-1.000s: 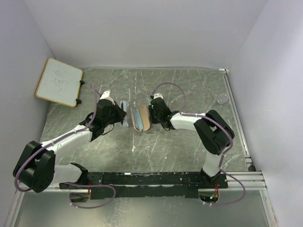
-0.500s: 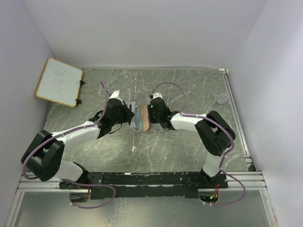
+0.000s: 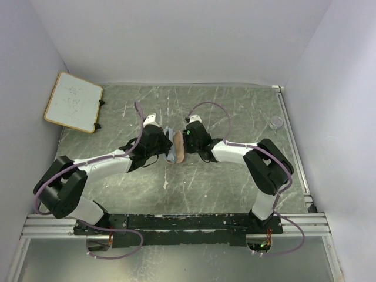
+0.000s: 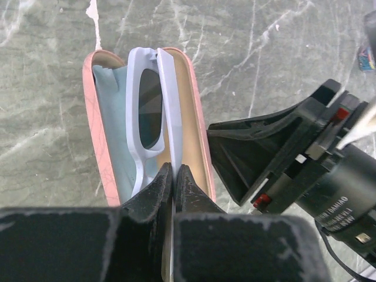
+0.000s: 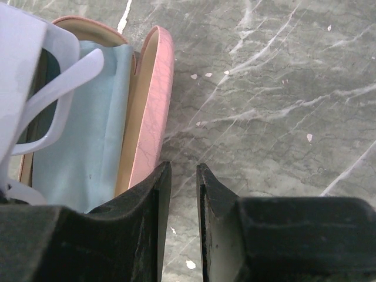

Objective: Organize the sunglasses
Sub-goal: Place the sunglasses in the sunglasses case.

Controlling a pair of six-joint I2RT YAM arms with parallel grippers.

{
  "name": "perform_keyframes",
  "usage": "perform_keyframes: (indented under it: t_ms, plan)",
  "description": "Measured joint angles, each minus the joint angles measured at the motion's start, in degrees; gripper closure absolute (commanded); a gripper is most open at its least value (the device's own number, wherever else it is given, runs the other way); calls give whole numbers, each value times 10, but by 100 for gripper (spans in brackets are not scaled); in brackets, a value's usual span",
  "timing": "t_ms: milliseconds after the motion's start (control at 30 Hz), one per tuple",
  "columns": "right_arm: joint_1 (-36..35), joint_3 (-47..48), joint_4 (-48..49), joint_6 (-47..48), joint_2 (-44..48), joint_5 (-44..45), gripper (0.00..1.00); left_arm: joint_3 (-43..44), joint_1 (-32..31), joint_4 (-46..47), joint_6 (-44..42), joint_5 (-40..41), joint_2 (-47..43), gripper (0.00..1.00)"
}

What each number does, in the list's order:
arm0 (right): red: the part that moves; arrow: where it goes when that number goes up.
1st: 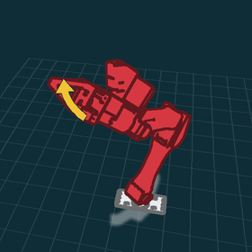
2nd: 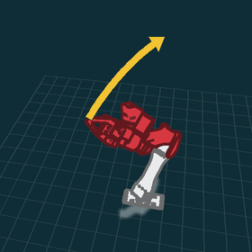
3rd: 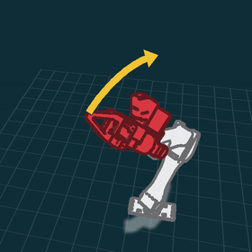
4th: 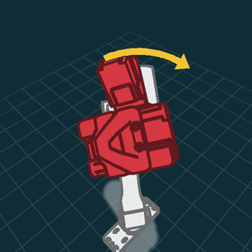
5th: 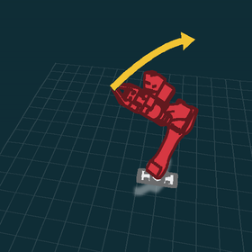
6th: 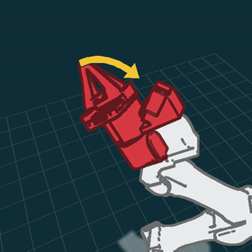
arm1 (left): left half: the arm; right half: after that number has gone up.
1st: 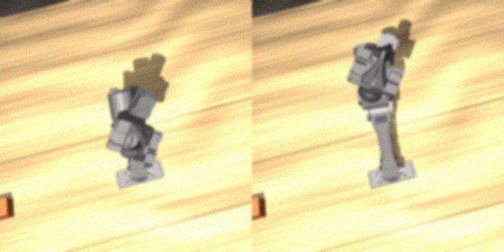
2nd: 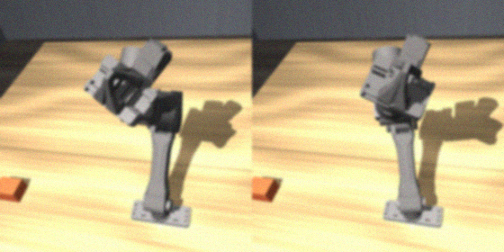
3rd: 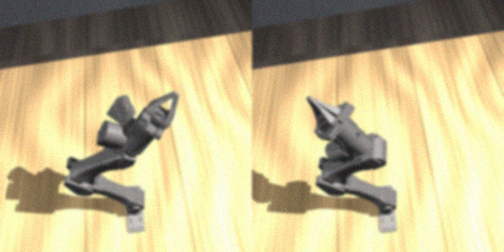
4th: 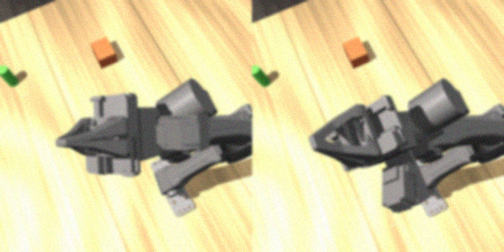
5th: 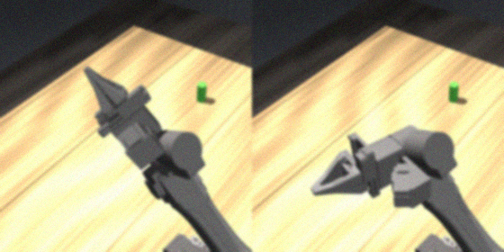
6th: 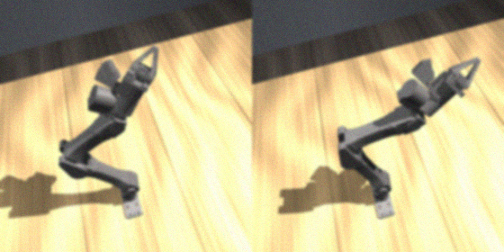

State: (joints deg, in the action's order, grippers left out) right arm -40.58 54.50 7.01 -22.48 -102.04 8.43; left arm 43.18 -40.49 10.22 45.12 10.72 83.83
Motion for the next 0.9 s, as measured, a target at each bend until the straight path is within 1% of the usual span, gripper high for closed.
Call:
perform_keyframes:
  t_ms: [333,900]
  plan:
    - [-1,0,1,0,1,0,75,0,-2,11,7,24,32,93]
    - [-17,0,0,0,9,0,75,-22,-2,38,10,42,43,93]
